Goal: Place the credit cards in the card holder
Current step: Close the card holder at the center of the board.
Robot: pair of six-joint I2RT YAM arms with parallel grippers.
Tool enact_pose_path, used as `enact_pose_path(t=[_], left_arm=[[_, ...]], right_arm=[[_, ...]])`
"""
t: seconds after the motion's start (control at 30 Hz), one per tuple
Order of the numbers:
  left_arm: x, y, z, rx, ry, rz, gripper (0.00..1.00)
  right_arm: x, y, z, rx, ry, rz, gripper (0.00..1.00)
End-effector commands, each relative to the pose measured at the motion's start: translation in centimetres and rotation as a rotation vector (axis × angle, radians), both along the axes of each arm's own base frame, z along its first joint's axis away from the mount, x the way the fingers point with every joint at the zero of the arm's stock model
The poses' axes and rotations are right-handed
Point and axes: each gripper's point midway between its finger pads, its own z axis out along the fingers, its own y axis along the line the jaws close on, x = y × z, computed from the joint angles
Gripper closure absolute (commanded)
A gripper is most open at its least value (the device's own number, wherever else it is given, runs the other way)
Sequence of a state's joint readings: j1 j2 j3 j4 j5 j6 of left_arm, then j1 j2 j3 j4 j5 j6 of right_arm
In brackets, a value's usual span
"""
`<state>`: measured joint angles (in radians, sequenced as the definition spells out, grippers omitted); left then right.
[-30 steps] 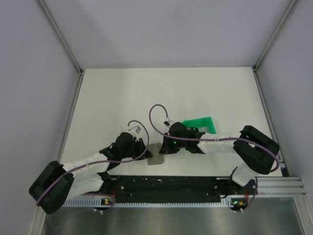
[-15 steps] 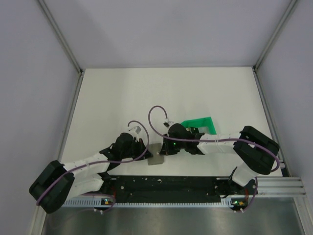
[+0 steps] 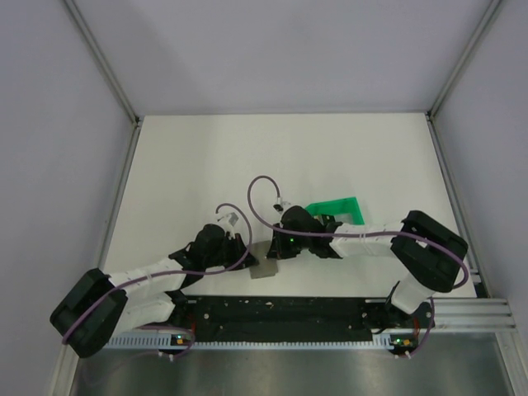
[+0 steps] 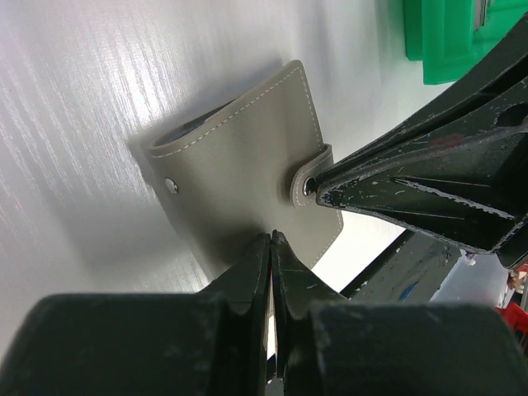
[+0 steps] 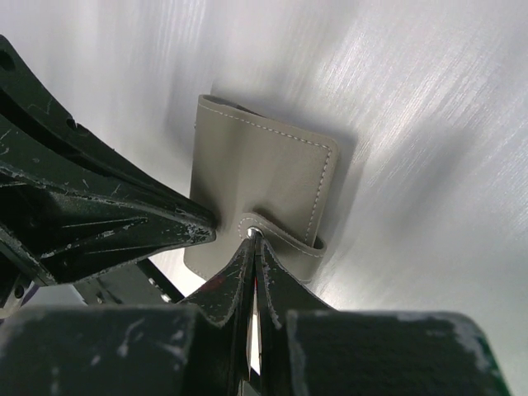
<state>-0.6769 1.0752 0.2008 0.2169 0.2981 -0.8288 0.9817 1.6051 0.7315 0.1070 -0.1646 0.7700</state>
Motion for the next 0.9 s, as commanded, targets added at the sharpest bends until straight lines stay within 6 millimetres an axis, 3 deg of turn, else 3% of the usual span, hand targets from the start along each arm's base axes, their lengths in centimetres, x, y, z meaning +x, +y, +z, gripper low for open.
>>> enact_pose_path(t=[0.0,0.33,0.6,0.87], left_arm=[[-0.8,0.3,-1.0,0.020,0.022,-0.015,0.94],[-0.8,0.2,-0.9,0.014,0.018,-0.015,0.94],[-0.6,0.1,-0.8,0.013,0.017,-0.011,0.94],[-0.6,0.1,-0.8,0.014,0.016,-0.010,0.94]], right_arm=[[1.1,1.7,1.3,0.024,-0.042,0.006,0.99],[1.1,0.6,-0.7,-0.057,-0.021,-0.021,0.99],[1.3,1.0,0.3,-0.041,-0.033,-0.014,0.98],[1.5,1.1,-0.5,-0.093,-0.010,-0.002,0.96]])
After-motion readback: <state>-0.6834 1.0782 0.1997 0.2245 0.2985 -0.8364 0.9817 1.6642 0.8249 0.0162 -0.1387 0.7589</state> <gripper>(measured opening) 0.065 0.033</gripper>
